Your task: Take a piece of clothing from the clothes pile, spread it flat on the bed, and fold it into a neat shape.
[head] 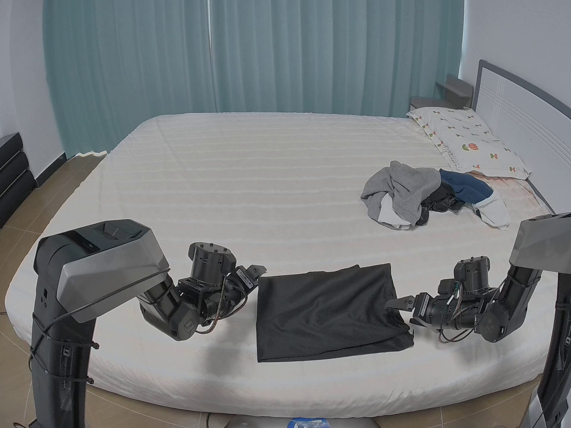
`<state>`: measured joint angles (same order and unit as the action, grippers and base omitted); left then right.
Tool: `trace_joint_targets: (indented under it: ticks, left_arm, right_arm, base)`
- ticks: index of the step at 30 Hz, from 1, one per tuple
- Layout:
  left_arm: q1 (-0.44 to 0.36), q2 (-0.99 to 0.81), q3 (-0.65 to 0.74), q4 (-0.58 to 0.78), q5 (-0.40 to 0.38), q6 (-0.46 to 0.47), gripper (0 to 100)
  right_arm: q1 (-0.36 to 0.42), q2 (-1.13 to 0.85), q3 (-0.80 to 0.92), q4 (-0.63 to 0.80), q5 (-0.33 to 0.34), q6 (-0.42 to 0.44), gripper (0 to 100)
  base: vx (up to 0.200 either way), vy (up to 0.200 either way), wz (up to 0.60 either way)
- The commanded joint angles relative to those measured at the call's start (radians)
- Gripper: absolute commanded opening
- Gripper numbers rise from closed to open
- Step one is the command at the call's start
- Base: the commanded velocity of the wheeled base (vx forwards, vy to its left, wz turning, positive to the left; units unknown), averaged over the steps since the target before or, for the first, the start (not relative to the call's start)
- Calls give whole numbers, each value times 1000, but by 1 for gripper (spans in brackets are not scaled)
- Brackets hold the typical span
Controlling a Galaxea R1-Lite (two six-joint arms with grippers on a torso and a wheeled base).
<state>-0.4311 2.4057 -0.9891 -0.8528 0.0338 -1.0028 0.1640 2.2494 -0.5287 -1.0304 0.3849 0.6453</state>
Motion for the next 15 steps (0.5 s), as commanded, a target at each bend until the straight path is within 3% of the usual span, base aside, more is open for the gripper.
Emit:
trace_joint_targets:
  ticks: [1, 2, 3, 15]
  left_arm:
    - [0, -5, 0, 0, 0, 1, 100]
    - [0, -5, 0, 0, 0, 0, 100]
    - [0, -5, -2, 0, 0, 0, 100]
    - [0, -5, -2, 0, 0, 1, 100]
  right_arm:
    - [2, 26, -4, 0, 0, -9, 100]
    - [2, 27, -2, 0, 0, -16, 100]
    - [0, 26, 4, 1, 0, -30, 0]
    - [-15, -20, 85, 0, -8, -116, 0]
  base:
    - [0, 0, 0]
    - [0, 0, 0]
    - [0, 0, 0]
    - [0, 0, 0]
